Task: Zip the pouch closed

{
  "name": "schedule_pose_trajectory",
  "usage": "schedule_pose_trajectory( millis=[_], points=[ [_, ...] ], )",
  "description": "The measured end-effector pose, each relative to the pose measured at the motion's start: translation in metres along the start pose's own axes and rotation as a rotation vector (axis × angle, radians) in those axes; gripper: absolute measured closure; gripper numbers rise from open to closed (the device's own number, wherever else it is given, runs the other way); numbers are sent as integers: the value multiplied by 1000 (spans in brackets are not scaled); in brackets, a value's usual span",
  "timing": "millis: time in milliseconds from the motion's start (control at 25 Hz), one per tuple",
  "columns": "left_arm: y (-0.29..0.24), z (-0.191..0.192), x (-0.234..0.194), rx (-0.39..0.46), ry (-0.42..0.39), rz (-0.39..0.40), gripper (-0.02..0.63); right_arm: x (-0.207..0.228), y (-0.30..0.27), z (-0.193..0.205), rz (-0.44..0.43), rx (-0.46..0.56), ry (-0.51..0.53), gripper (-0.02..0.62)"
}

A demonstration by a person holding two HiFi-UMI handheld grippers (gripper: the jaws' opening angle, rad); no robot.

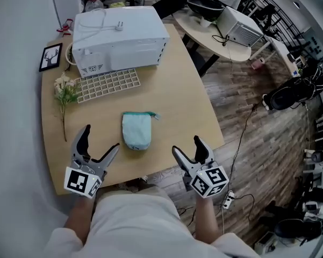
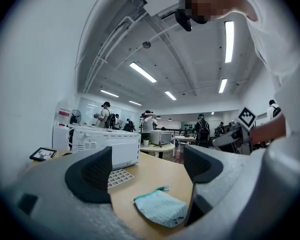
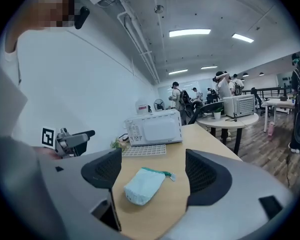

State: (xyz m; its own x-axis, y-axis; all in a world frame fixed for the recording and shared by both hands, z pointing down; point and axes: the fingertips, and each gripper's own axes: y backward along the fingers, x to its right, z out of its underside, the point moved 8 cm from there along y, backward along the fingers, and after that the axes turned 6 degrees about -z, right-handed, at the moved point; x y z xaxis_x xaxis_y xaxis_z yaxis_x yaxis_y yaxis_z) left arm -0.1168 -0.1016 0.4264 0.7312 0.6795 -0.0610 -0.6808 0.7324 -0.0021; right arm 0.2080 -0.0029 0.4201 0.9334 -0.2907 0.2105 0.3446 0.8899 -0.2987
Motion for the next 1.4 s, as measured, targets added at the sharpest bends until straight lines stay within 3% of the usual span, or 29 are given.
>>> schedule_pose_trajectory(
  millis=[160, 320, 600, 840, 1160, 1280, 1400],
  points=[
    [-16, -8, 8, -27, -28, -22, 163, 35, -37, 12, -36, -76, 20, 224],
    [-29, -5, 8, -56, -24, -67, 163, 60, -83, 31, -83, -154, 64, 278],
    [-45, 8, 21, -110, -9, -102, 163, 98, -148, 65, -127, -277, 70, 302],
    [-45, 11, 27, -137, -28, -150, 163, 116, -192, 106, -147, -423, 120, 373],
    [-23, 10, 28, -181, -33, -256, 163, 122, -234, 128, -188, -557, 159, 407],
    [-20, 7, 28, -181, -28, -278, 163, 121, -235, 131, -192, -589, 174, 456],
    [-20, 3, 31, -178, -27, -288, 163, 122, -235, 130, -173, -604, 208, 562]
  ],
)
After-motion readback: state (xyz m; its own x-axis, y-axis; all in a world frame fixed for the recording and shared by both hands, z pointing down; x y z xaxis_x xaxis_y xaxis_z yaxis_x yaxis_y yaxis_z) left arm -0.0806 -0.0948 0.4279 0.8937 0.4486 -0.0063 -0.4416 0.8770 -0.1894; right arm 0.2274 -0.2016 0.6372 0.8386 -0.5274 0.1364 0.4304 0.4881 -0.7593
